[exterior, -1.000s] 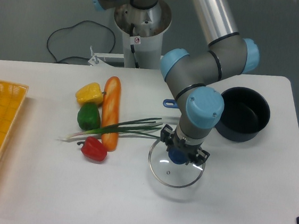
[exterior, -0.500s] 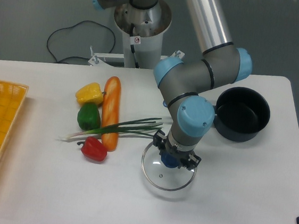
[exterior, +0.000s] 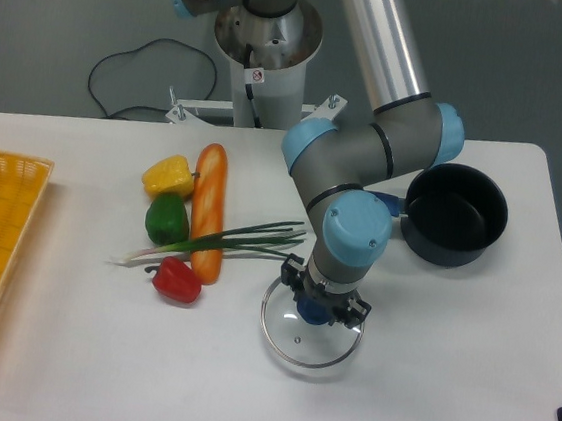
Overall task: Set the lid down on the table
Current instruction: 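Lower the glass lid flat onto the table beside the pot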
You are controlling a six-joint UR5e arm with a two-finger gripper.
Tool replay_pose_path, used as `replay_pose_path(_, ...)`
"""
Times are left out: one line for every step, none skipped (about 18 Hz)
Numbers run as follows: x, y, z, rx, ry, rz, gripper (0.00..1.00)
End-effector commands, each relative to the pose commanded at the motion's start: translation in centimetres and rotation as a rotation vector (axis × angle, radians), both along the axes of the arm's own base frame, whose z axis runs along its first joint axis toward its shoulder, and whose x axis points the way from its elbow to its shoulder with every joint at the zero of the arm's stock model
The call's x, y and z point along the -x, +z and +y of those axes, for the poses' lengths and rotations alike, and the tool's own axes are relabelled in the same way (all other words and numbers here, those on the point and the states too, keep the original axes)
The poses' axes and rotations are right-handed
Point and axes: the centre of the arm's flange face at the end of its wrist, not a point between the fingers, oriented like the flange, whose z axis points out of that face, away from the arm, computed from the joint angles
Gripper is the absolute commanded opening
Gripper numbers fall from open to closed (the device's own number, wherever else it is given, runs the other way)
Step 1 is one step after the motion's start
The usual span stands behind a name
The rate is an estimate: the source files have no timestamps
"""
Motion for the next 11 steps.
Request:
replay_pose_path(0.0,0.0,0.0,0.0,0.0,0.0,0.56)
replay_pose_path(0.0,-0.1,0.0,0.001,0.0,-0.001,0.56)
replay_pose_path(-0.1,-0.2,0.0,0.002,-0.002,-0.002,0.56)
replay_pose_path(-0.1,-0.3,0.1,0.003,-0.002,-0.004,0.56)
replay_pose_path(-0.1,-0.2,0.1,0.001,-0.002,-0.001,0.56)
replay_pose_path(0.0,-0.5,0.1,0.001,-0.002,-0.001,0.56)
replay_pose_path(-0.3,-0.5,0.4,-0.001,-0.006,0.001,0.56)
replay_pose_path(-0.6,-0.7,0.7,-0.002,-0.012,0.006,0.56)
replay_pose_path(-0.6,-0.7,0.8,-0.004,-0.011,0.008,0.56)
replay_pose_path(-0.6,-0.9,0.8,-0.003,-0.002,0.008,0.56)
replay_pose_path(-0.6,-1.1,0.8,-0.002,0.001,0.006,0.56)
